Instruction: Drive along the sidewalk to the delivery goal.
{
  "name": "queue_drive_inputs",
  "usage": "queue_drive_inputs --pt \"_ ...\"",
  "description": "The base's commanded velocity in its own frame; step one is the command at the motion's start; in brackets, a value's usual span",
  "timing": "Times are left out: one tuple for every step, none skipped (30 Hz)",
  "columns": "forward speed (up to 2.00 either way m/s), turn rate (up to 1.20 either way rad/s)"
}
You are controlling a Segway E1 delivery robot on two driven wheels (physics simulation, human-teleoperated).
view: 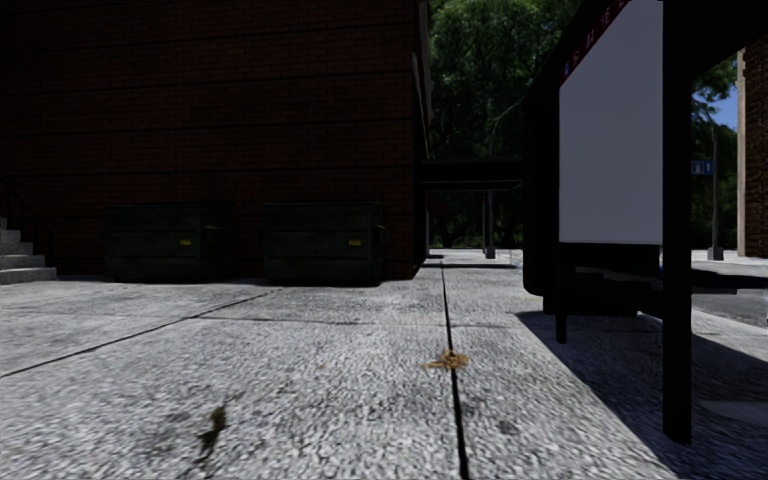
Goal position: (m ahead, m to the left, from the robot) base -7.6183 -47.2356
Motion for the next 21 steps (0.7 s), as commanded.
queue_drive_inputs --pt "2.00 -0.39" --pt "2.00 -0.39" --pt "2.00 -0.39" --pt "2.00 -0.39" --pt "2.00 -0.39" --pt "2.00 -0.39" --pt "2.00 -0.39" --pt "2.00 -0.38" --pt "2.00 -0.38" --pt "2.00 -0.38" --pt "2.00 -0.38" --pt "2.00 -0.38" --pt "2.00 -0.38" --pt "2.00 -0.38" --pt "2.00 -0.37" --pt "2.00 0.00" --pt "2.00 0.00" --pt "2.00 0.00" --pt "2.00 0.00" --pt "2.00 0.00" --pt "2.00 0.00"
